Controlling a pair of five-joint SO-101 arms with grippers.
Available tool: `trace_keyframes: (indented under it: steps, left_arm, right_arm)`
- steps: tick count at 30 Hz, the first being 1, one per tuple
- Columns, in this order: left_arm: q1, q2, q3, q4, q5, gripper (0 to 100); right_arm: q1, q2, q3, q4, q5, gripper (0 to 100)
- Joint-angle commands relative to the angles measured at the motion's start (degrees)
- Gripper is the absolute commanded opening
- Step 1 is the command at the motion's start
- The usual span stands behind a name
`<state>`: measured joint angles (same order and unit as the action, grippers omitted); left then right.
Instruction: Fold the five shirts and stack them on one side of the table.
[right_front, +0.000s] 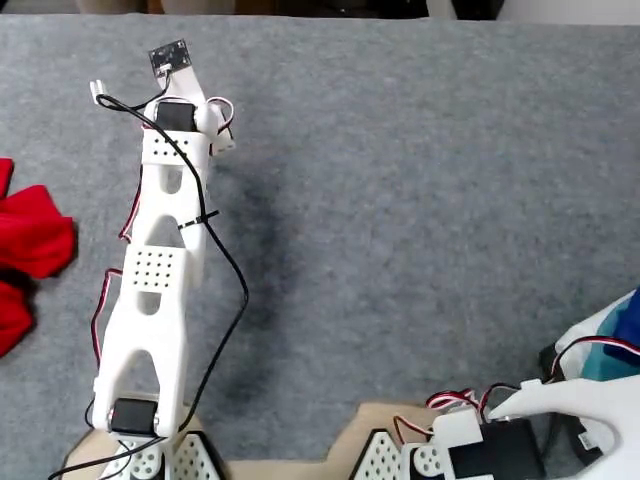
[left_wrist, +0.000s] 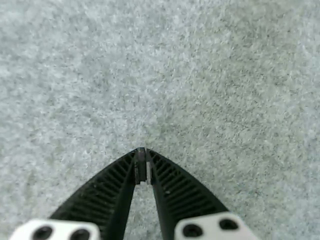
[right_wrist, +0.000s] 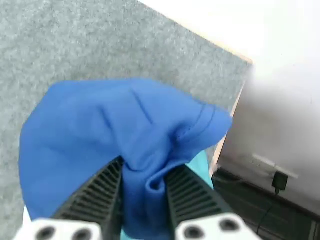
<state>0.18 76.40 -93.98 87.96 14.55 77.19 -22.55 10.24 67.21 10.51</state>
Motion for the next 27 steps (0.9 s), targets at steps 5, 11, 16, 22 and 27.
trace_keyframes:
  steps: [5,11,16,22,27]
  left_arm:
    - [0.44,-0.66,-1.58,-1.05,-0.35,2]
    - [0.44,-0.66,-1.58,-1.05,-0.35,2]
    - [0.44,-0.66,-1.58,-1.05,-0.35,2]
    - [0.44,-0.66,-1.67,-1.05,-0.35,2]
    - [0.44,-0.66,-1.67,-1.05,-0.35,2]
  right_arm:
    - [1.01,-3.82,-0.04,7.82,9.76,5.8]
    - [1.19,-7.43,-0.66,11.34,10.46,34.4]
    - [0.40,-13.67,-0.84,11.34,12.57,52.1]
    - [-9.01,-19.47,-1.80,14.68,12.75,39.8]
    - [-16.84,-19.47,-0.13,14.51,7.03,5.7]
